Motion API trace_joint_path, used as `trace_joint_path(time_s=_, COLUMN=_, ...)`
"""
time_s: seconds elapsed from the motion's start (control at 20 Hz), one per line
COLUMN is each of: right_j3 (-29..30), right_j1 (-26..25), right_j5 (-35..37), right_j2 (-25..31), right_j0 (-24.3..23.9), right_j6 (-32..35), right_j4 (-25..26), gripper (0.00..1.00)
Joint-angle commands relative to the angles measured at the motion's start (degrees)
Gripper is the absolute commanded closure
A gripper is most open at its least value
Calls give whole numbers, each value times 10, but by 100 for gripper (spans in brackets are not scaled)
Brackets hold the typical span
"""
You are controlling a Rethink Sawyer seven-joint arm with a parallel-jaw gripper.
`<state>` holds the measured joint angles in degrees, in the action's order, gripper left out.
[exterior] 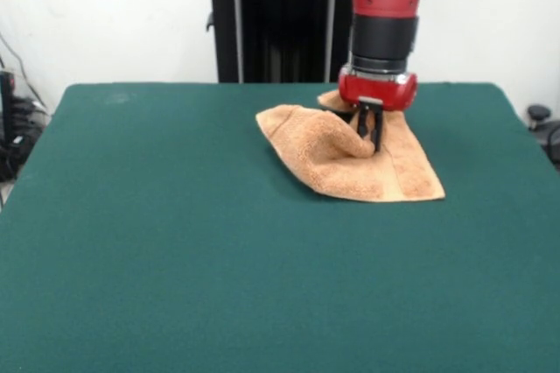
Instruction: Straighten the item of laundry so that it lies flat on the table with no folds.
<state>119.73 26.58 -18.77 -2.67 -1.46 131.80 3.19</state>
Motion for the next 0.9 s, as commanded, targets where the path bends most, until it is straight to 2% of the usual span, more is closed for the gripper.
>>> trace_joint_path(time_s=0.05, right_j3=28, right_j1=-56, right_j5=116, right_j2=-43, right_j0=-5, right_j6=-31, right_j4=65, gripper=100)
trace_joint_path(time_s=0.45, right_j3=61, right_j1=45, right_j5=177, right_j2=-5, right_j0=-45, right_j6=-24, right_j4=132, gripper=100)
trace_joint_path(time_s=0.6, right_j3=69, right_j1=75, right_j5=204, right_j2=5, right_j0=-51, right_j6=-20, right_j4=144, gripper=100)
trace_joint_path(time_s=0.9, right_j3=55, right_j1=91, right_j5=224, right_j2=13, right_j0=-50, right_j6=-8, right_j4=161, gripper=100)
